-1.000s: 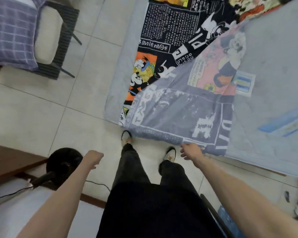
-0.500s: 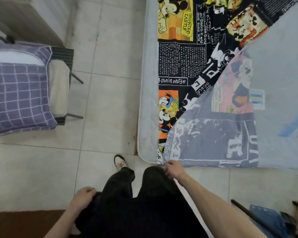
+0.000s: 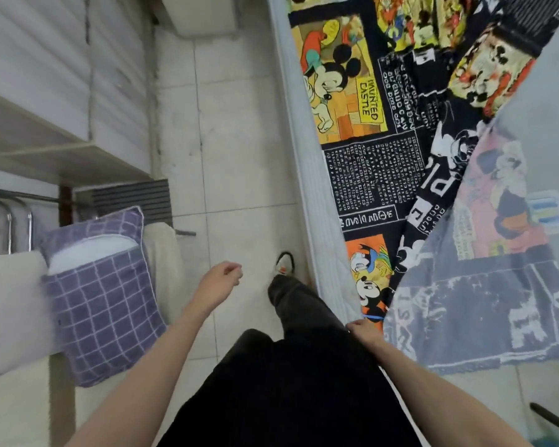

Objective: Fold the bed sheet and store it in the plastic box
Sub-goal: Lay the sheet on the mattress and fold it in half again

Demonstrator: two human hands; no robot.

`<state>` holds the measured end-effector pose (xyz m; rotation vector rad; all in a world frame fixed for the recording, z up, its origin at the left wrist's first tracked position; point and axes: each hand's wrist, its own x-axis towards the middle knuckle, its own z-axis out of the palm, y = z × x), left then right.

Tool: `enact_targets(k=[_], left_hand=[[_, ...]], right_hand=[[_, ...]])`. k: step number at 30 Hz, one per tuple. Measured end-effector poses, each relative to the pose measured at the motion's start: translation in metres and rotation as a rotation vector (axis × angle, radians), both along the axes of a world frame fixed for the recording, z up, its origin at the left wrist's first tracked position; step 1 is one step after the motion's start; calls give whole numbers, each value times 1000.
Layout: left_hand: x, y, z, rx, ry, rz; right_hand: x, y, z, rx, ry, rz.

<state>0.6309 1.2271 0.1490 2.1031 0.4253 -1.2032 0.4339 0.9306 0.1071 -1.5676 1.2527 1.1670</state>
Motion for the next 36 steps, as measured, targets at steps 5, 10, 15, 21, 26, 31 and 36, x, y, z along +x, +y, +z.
enact_targets(k=[5,10,15,21,26,31,36], left_hand=[[121,31,20,64,84,-68],[242,76,28,226,171,-221],[420,67,-12,325,196,-359],[628,-93,-18,212,79,-770],[718,-276,3,110,-112,-1202],[746,-437,-37,-9,-222,-1504],[754,-581,-112,-99,-340,-1820]], right_hand=[[204,-10,27,49,-151,-12],[413,-37,78,23,-456,-187],[561,-68,68,-100,-588,-318],[592,-75,51,-105,-287,-607],[574,-89,46,-38,-52,-881],[619,-188,-9,-102,-67,-971],[696,-355,-76,-294,-244,-834]])
